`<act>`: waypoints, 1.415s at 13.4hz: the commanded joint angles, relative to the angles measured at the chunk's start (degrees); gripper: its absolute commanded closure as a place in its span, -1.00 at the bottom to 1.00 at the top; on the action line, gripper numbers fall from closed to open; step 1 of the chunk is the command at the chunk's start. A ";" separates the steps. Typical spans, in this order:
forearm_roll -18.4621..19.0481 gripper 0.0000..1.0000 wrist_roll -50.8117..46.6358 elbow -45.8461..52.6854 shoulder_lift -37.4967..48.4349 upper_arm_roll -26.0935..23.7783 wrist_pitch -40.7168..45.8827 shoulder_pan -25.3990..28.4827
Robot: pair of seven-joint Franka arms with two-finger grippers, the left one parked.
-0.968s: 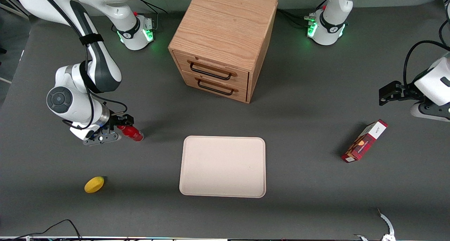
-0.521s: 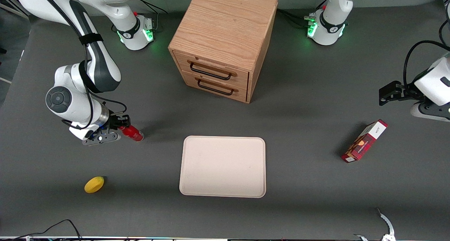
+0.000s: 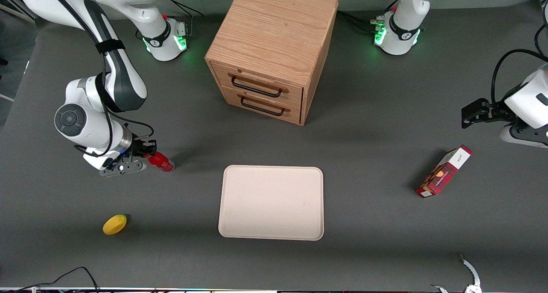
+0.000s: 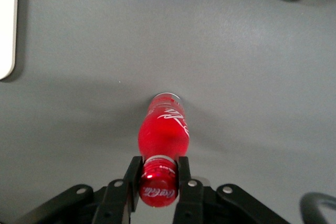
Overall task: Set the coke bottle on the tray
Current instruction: 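Lift the gripped bottle with the right gripper off the table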
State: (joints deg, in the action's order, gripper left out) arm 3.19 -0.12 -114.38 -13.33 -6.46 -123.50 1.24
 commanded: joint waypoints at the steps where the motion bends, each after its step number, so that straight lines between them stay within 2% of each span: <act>1: 0.59 1.00 0.47 8.24 2.26 -0.21 9.36 0.25; 6: -0.38 1.00 0.38 33.82 -0.99 -0.21 33.01 0.25; 10: -0.73 1.00 0.38 46.32 -1.86 -0.13 44.90 0.25; 14: -2.23 1.00 -1.63 50.30 -5.20 -0.21 45.37 1.12; 19: -2.14 1.00 -15.24 50.39 -12.05 0.05 36.16 11.83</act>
State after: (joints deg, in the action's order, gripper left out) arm 1.45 -9.83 -67.46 -22.07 -6.90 -85.47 8.88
